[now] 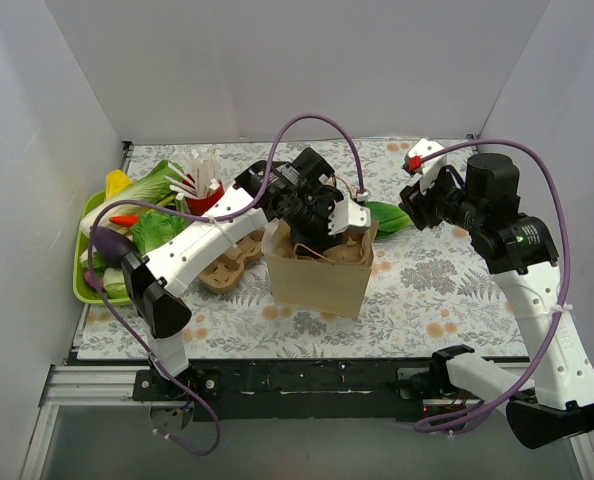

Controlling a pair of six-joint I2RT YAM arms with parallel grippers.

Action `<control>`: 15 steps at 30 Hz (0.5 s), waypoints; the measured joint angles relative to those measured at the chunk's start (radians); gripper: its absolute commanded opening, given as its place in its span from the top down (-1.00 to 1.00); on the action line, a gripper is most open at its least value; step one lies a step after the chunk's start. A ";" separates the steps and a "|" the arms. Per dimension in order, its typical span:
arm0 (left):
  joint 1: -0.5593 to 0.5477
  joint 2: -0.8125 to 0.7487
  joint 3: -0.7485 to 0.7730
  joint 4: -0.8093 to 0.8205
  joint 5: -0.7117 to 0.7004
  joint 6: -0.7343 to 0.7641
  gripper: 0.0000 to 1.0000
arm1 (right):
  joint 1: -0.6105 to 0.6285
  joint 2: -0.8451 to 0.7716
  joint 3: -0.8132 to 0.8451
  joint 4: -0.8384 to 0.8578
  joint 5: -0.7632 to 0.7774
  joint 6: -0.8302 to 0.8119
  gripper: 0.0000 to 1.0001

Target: Pack the takeout coffee

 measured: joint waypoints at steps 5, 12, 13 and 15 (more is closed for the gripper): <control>-0.001 -0.020 0.002 0.024 -0.012 0.000 1.00 | -0.005 0.001 0.000 0.005 -0.005 0.003 -0.08; -0.001 -0.065 0.000 0.053 -0.053 -0.001 1.00 | -0.005 0.003 0.000 0.006 -0.020 0.003 -0.09; -0.001 -0.068 0.000 0.051 -0.060 -0.001 1.00 | -0.005 0.005 0.000 0.005 -0.030 0.003 -0.11; -0.001 -0.069 0.000 0.047 -0.070 0.000 1.00 | -0.005 0.007 0.000 0.004 -0.061 0.002 -0.20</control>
